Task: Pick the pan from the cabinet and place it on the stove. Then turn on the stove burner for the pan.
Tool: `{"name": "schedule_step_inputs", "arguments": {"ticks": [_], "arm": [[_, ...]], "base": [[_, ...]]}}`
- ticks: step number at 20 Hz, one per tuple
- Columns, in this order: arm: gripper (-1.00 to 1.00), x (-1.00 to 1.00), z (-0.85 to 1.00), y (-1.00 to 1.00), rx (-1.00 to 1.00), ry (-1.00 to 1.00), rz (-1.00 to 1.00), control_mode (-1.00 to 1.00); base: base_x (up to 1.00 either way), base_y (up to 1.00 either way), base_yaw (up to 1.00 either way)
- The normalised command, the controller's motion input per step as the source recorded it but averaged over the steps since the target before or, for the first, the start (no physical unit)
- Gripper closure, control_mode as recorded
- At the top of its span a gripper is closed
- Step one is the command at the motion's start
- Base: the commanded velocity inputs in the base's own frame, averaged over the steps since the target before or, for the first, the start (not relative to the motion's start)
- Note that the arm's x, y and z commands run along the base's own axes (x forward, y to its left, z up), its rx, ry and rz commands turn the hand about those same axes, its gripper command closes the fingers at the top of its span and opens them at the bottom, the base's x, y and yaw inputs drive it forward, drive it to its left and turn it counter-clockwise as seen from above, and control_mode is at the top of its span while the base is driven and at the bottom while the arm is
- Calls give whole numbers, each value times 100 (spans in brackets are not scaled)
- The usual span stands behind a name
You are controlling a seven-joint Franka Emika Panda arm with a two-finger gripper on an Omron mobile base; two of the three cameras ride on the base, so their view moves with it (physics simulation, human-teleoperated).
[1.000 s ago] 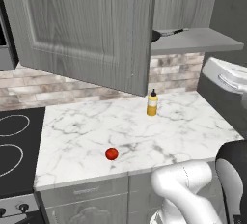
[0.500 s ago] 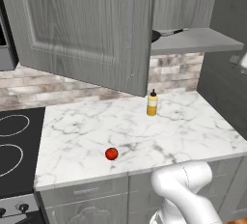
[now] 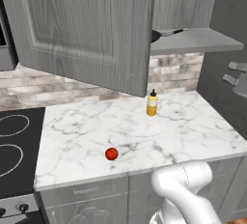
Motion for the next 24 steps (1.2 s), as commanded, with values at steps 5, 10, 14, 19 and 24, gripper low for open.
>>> {"name": "schedule_step_inputs", "arguments": {"ticks": [5,10,14,19,24], "arm": [[-100,39,-9,36,11,9,21,-100],[-100,43,-1,44,2,13,19,-100],[-100,47,0,35,1,15,19,-100],[-100,49,0,26,2,15,20,-100],[-100,48,-3,28,1,15,19,-100]], "base": [[0,0,0],[0,0,0],[0,0,0],[0,0,0],[0,0,0]]}}
